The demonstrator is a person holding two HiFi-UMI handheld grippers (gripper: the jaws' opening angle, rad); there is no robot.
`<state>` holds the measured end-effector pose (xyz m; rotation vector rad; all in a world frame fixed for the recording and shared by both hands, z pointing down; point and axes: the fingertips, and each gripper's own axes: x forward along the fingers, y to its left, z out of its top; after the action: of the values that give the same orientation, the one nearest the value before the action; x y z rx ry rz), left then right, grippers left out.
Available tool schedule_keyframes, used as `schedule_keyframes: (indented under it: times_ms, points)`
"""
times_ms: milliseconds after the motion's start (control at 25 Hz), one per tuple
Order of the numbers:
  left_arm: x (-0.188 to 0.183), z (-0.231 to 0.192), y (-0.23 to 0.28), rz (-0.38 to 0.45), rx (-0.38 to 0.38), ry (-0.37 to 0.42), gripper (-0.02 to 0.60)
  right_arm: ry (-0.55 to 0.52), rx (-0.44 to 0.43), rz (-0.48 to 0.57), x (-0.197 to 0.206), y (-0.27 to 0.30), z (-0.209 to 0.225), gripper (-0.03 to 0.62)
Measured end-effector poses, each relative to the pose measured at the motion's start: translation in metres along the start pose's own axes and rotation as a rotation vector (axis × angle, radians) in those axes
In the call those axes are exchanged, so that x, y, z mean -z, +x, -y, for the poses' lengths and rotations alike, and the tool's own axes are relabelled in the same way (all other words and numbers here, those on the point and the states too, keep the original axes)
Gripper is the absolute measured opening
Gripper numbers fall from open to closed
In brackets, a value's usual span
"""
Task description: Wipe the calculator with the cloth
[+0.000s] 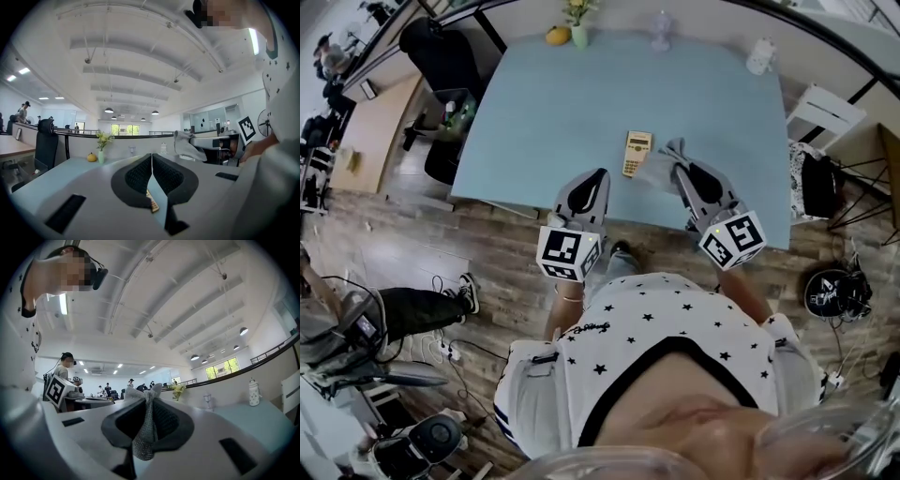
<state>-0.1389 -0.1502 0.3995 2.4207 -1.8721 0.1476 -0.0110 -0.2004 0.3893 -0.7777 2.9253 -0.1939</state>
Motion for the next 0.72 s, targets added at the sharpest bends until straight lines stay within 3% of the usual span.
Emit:
schedule_keyframes:
  times_ms: [720]
  points:
    - [0.012,-0.123,0.042,-0.011,0.096,-0.029,0.031,0.061,0.243,-0.076,0.049,0.107,0.041,0.032]
